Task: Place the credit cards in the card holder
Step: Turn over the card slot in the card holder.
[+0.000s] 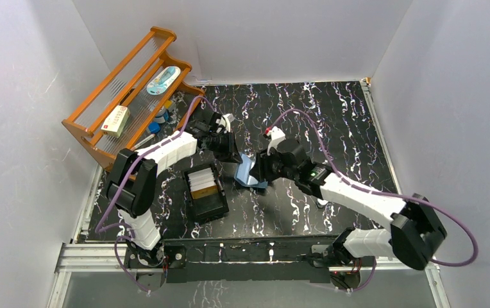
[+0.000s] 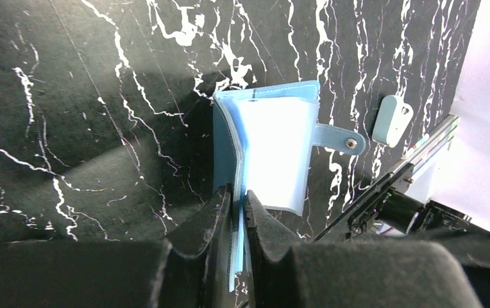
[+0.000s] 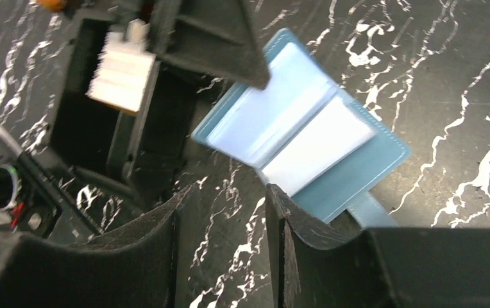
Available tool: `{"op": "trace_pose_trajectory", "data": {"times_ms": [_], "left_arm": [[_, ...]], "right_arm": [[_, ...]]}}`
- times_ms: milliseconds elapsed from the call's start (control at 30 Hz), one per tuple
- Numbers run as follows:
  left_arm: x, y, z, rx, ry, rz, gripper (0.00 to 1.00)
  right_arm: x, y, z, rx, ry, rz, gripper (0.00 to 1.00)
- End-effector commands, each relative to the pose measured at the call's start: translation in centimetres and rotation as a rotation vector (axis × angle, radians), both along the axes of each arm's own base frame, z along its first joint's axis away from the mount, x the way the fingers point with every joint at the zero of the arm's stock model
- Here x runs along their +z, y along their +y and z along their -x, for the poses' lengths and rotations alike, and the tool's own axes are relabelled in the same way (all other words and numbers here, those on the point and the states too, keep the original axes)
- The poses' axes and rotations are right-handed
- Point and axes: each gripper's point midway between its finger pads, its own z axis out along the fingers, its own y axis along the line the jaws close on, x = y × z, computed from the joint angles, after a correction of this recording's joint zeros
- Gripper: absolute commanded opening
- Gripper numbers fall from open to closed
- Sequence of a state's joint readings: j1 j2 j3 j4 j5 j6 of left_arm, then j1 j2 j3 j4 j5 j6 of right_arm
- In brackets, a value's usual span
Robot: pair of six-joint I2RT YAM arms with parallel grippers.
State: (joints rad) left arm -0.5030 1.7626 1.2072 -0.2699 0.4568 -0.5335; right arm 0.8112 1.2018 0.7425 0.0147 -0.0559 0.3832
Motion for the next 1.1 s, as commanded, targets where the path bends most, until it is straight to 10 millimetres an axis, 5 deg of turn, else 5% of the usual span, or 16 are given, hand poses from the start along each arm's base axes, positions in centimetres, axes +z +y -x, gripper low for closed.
{"op": "trace_pose_trajectory", "data": {"times_ms": [0, 133, 200, 300, 367, 500, 833, 1067], "left_arm": [[1.3, -0.8, 0.8, -0.052, 0.015, 0.064, 0.12], [0.7, -0.8, 1.5, -0.061, 0.041, 0.070, 0.13], [-0.1, -0.3, 2.0, -0.058, 0.051, 0.049, 0.21], [-1.1, 0.0, 2.1, -0.056, 0.065, 0.029, 0.26], [-1.4, 0.1, 2.0, -0.057, 0.064, 0.021, 0.28], [-0.9, 0.2, 2.1, -0.062, 0.051, 0.017, 0.36], [-1.1, 0.4, 1.9, -0.065, 0.049, -0.003, 0.43], [-1.3, 0.5, 1.9, -0.060, 0.051, -0.012, 0.28]], "right_arm": [[-1.2, 0.3, -3.5, -0.144, 0.022, 0.054, 0.48], [-5.2, 1.8, -5.5, -0.121, 0.142, 0.010, 0.38], [-8.5, 2.2, -5.4, -0.130, 0.225, 0.021, 0.34], [-9.7, 2.0, -5.2, -0.138, 0.256, 0.013, 0.32], [-9.8, 2.0, -5.1, -0.136, 0.272, -0.006, 0.32], [-6.5, 3.2, -5.1, -0.115, 0.258, -0.129, 0.36], [-6.8, 4.6, -5.2, -0.098, 0.294, -0.213, 0.42], [-6.9, 4.8, -5.1, -0.101, 0.308, -0.231, 0.53]]}}
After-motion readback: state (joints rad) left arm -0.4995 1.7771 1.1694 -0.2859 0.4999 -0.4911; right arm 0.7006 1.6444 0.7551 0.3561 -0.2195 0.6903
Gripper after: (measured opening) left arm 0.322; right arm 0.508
